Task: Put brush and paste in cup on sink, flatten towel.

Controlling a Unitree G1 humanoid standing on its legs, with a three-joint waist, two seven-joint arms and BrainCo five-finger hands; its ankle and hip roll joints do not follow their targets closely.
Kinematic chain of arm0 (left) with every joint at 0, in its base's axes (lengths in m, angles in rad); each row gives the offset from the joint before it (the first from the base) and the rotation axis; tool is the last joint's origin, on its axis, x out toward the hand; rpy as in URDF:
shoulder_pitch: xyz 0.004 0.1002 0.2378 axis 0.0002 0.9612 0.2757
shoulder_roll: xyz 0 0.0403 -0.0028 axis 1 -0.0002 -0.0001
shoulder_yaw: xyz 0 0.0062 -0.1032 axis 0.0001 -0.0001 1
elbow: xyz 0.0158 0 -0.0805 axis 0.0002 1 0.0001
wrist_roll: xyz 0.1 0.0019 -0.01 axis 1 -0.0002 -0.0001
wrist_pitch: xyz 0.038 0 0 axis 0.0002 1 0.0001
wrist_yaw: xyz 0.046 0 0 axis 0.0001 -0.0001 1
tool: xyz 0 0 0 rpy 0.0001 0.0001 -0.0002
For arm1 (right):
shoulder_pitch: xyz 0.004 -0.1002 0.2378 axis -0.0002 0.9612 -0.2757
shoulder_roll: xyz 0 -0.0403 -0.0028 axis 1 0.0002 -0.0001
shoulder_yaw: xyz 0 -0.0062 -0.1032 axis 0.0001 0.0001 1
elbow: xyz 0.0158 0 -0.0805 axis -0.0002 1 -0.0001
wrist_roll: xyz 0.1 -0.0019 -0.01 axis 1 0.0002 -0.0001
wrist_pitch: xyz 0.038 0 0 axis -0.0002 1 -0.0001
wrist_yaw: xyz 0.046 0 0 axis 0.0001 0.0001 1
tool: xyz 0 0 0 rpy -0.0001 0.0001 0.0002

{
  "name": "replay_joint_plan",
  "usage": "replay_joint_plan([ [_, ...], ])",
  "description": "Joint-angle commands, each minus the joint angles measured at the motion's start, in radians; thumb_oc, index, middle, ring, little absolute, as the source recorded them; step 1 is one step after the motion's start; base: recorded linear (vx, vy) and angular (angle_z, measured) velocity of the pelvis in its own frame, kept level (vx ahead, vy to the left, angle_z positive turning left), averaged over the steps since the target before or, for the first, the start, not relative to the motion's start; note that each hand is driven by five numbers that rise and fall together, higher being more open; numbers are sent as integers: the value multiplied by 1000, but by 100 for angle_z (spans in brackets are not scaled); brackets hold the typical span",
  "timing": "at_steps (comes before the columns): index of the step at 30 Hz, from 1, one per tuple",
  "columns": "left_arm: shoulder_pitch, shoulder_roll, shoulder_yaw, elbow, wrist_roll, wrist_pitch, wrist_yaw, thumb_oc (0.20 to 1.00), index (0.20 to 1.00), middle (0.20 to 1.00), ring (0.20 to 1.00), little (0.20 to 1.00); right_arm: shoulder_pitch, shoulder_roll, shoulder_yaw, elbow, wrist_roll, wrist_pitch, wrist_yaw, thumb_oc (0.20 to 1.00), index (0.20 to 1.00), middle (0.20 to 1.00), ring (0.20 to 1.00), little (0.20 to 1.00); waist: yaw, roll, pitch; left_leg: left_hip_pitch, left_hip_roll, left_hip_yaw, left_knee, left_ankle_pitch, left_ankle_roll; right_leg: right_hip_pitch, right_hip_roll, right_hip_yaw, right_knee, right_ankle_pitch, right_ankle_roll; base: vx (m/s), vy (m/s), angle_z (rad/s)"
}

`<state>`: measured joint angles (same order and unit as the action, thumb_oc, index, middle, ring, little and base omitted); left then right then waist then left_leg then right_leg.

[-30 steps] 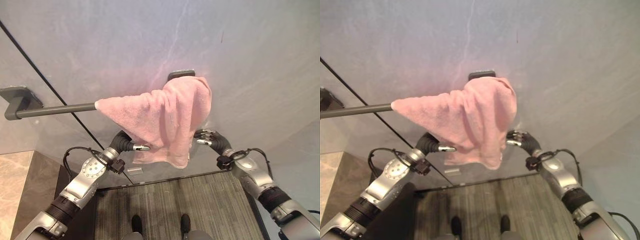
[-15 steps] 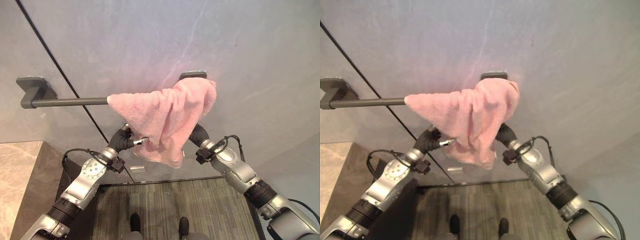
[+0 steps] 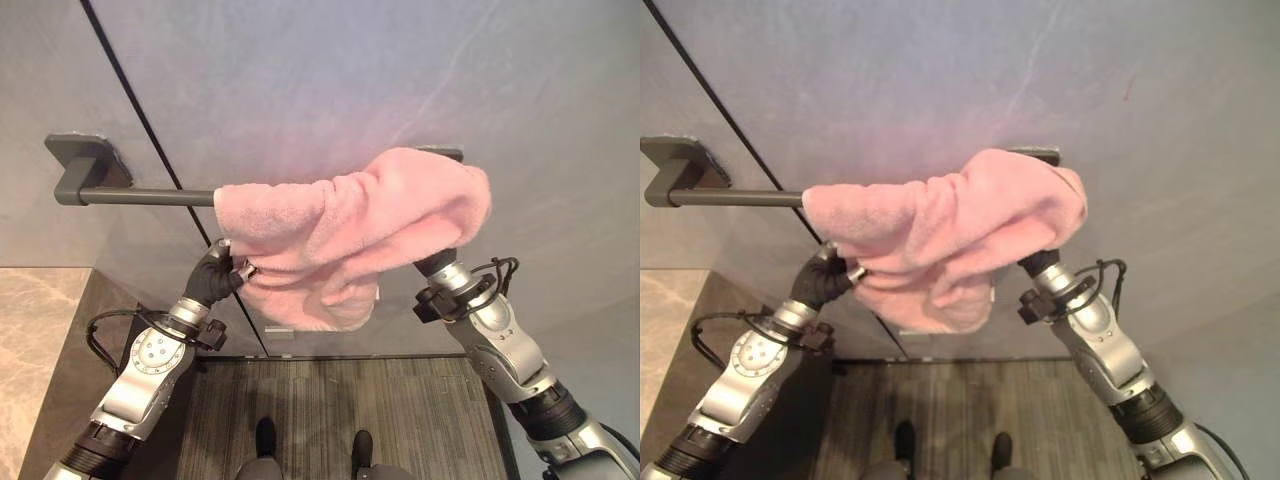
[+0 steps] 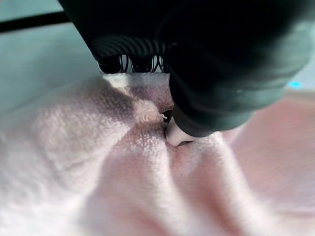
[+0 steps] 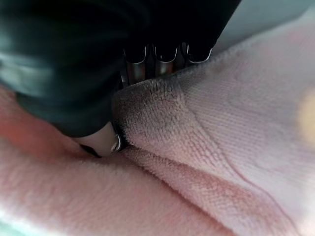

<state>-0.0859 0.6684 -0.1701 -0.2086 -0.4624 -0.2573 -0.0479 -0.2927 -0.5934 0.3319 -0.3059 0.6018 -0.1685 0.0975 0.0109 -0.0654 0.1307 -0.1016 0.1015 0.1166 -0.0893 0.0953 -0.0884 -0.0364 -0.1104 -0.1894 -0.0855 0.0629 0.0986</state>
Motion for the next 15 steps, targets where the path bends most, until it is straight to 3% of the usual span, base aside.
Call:
replay_joint_plan([
  [1, -24, 77, 37, -80, -44, -77, -17, 200, 200, 200, 200, 200, -36, -15, -53, -162, 14, -92, 68, 200, 200, 200, 200, 200, -10, -60, -45, 44, -15, 9, 2, -44, 8, -11, -173, 70, 53, 147, 159, 14, -3, -4],
  [8, 36, 91, 88, -136, -27, -94, -6, 200, 200, 200, 200, 200, -94, -41, 50, -129, 36, -61, 98, 200, 200, 200, 200, 200, 1, -67, -54, 71, -9, 26, 2, -51, 12, -5, -172, 83, 51, 138, 156, 3, -6, -14],
  [15, 109, 74, 175, -104, -23, -96, 43, 200, 200, 200, 200, 200, -234, 36, 146, -40, 11, -39, 63, 200, 200, 200, 200, 200, 64, -71, -50, 62, -15, 0, 2, -44, 12, 23, -177, 41, 26, 127, 146, -3, -6, -1],
])
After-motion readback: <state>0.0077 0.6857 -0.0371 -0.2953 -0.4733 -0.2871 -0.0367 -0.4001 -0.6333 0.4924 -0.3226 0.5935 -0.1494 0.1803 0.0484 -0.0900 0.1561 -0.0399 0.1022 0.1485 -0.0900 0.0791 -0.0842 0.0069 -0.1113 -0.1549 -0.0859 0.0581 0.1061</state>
